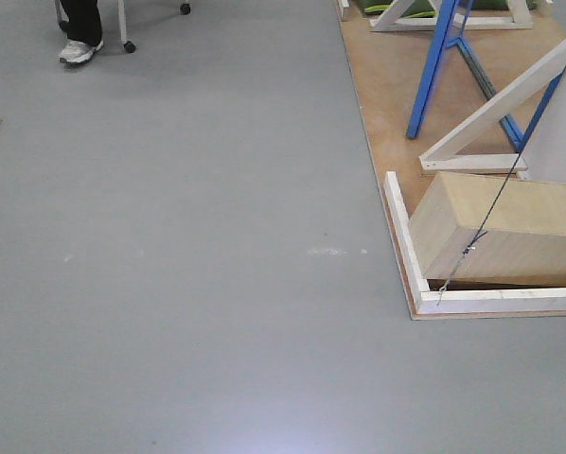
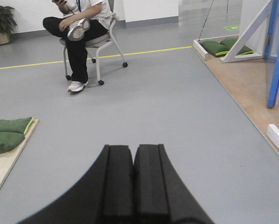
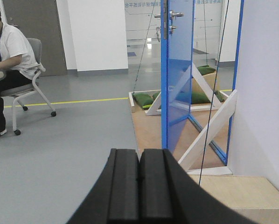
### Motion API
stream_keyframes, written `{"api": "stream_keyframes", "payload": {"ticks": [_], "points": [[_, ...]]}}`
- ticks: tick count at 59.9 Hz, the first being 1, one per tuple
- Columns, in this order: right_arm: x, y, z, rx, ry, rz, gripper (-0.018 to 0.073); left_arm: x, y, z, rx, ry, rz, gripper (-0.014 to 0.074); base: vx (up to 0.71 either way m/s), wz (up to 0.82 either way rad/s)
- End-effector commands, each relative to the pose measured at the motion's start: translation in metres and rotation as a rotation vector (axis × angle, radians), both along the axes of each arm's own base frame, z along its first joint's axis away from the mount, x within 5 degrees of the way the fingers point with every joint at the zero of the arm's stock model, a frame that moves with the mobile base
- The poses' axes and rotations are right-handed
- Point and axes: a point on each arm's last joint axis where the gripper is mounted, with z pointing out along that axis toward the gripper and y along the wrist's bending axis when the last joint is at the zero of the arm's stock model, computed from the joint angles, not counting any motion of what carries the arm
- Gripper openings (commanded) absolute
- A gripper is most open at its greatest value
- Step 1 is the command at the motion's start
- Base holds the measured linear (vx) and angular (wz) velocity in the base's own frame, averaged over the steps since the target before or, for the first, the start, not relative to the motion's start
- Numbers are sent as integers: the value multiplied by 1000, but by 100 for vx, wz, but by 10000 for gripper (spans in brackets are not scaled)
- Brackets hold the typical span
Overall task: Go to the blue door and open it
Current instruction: 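Drive the base forward toward the blue door on the wooden platform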
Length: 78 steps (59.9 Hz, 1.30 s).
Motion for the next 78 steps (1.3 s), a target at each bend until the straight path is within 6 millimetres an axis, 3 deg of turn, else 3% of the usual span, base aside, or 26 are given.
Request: {"api": "stream_keyframes", "payload": {"ticks": [1, 78], "points": [[0, 0, 1, -22, -78, -2, 2, 1, -1, 6, -10, -86, -10, 70, 0, 0], [0, 0, 1, -22, -78, -2, 2, 1, -1, 6, -10, -86, -10, 70, 6, 2]]}}
